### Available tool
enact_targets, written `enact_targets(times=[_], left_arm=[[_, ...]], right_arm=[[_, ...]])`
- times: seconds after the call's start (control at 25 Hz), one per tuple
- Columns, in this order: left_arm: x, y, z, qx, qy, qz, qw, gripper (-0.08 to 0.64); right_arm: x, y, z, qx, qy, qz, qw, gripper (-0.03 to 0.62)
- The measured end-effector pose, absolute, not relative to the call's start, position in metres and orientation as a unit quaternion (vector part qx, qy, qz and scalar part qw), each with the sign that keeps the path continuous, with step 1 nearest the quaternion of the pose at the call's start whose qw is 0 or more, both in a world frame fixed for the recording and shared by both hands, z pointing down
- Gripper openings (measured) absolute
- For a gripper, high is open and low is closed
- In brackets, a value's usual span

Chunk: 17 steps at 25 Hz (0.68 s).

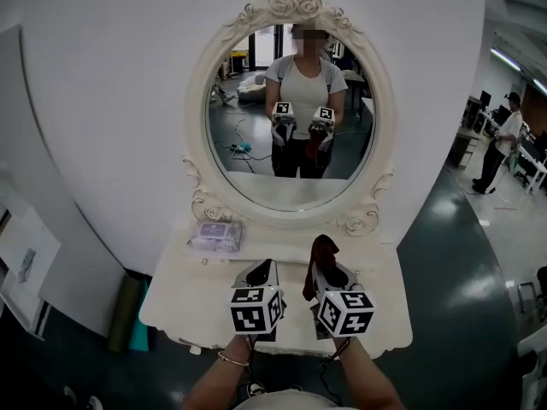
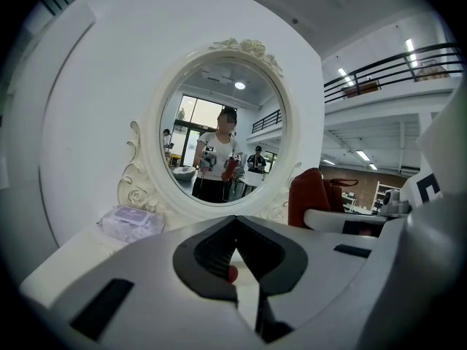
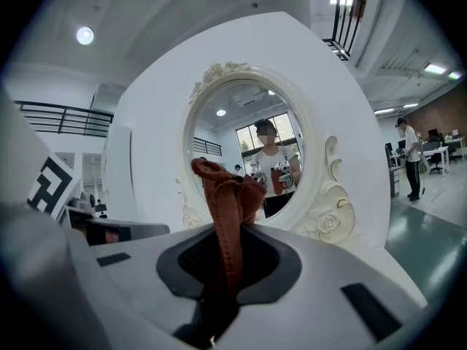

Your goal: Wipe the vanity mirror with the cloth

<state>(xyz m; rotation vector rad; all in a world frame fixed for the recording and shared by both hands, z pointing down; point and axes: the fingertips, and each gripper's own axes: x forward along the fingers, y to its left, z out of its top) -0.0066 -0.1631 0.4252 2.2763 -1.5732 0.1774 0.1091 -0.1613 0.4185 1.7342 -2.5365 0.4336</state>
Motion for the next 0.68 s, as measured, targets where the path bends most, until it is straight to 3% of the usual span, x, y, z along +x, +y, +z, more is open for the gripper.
enact_targets(times=[0.68], left_arm=[[-0.008, -0.174, 0.433, 0.804, -0.558, 0.062, 0.195, 0.003]], right_arm=[[0.108, -0.169, 0.422, 0.558, -0.817, 0.141, 0.028, 0.060]])
